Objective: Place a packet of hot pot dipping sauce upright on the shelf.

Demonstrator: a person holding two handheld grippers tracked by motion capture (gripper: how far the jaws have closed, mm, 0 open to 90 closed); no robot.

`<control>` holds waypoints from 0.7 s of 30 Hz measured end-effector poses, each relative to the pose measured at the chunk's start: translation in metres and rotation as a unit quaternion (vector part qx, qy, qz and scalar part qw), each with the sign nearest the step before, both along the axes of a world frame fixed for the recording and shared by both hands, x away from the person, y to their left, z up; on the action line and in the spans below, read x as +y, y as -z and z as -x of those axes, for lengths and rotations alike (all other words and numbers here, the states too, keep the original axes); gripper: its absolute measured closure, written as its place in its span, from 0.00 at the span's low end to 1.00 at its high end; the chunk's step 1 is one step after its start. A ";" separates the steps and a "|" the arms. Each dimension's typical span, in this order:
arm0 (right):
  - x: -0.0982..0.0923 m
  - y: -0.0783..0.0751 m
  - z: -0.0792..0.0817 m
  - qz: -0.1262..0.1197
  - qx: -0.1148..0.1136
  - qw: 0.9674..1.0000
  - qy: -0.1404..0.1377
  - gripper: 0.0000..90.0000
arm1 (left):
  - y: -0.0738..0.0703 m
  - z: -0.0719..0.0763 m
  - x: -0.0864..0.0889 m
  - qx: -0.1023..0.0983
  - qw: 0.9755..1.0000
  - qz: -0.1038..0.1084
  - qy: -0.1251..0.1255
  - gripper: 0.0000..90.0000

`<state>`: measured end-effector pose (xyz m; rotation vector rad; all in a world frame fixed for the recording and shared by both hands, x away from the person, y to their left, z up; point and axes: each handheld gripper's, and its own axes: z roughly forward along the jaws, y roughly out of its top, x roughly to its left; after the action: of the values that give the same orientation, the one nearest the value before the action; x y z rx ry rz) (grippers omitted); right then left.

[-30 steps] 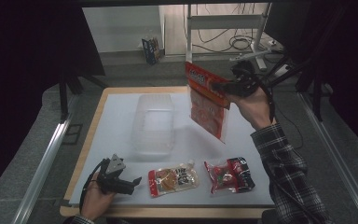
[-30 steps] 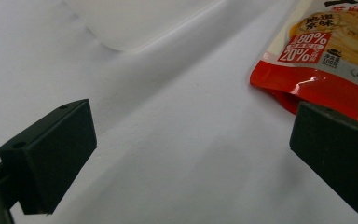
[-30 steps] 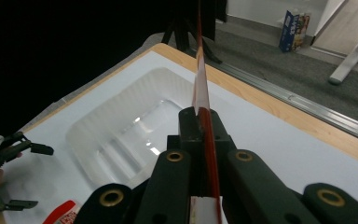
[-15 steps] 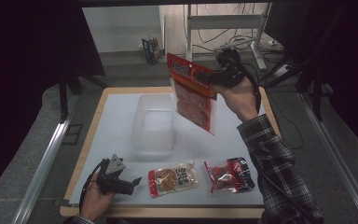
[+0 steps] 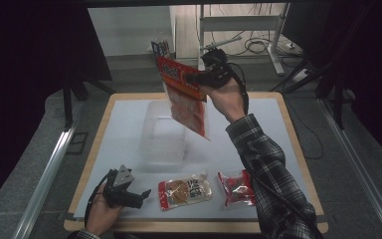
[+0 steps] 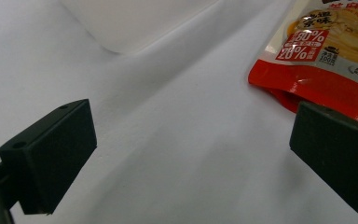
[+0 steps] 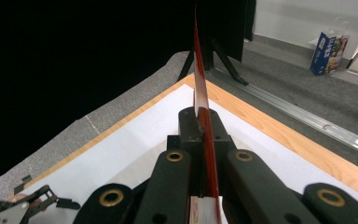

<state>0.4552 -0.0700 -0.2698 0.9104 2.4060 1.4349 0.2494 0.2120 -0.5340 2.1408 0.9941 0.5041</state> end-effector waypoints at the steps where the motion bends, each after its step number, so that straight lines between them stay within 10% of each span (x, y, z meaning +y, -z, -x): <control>1: 0.000 0.000 0.000 0.000 0.000 1.000 0.000 0.98 | 0.000 0.000 0.000 0.000 1.000 0.000 0.000 0.01; 21: 0.070 0.024 -0.029 -0.022 0.014 1.000 0.010 0.98 | 0.000 0.001 0.000 -0.003 1.000 0.015 0.016 0.00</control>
<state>0.4838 0.0004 -0.2937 0.9688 2.3870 1.4831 0.2482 0.2117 -0.5339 2.1249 0.9567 0.4770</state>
